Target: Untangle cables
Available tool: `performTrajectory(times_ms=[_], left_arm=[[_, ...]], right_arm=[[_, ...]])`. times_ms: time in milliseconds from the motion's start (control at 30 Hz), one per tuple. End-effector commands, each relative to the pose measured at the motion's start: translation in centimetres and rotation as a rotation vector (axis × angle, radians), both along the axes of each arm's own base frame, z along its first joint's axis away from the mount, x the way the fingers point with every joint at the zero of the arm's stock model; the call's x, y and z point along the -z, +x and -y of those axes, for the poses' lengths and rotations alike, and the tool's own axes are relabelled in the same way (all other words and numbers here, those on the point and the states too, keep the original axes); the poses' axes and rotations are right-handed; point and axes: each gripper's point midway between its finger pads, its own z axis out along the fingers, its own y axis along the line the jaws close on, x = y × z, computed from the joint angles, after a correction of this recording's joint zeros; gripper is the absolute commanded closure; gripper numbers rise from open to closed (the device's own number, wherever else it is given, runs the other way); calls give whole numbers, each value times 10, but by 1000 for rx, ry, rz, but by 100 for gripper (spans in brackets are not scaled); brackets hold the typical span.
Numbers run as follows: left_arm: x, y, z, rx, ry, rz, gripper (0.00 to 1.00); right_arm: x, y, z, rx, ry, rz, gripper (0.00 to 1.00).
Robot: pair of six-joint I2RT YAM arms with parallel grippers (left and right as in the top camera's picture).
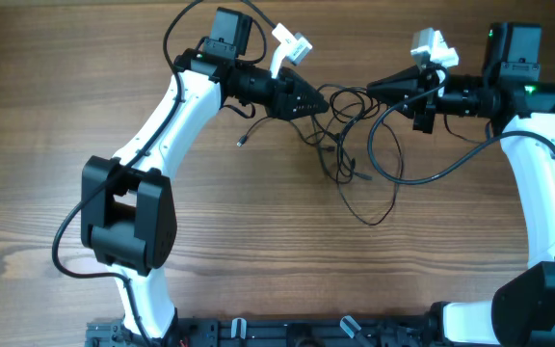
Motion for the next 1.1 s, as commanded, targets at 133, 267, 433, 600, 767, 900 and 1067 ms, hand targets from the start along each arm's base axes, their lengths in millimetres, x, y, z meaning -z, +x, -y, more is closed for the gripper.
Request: performTrajectory(times_ms=[133,267,433,600,767,900,1067], left_arm=[[-9,-4,5,32,-40,33,55],[-10,-10,15,56,-43,50,52],[-11,-8,16,57,-47,67,65],[-11,-9,16,57,-47,65,91],[-10,-9,15,55,-43,54,96],[-8,-5,11,40,-34,55,96],[12,17,-3,-98,96,-6,96]], right_arm=[[-13,-5,-2,-24,19,45,96],[-13,-5,-2,-24,19,45,96],[-13,-5,-2,-24,19,44,96],[-13,-5,-2,-24,19,44,96],[-13,-5,-2,-23,19,43,96],[-13,-5,-2,-22,21,38,96],[-27,-7,-6,-50,92,26,96]])
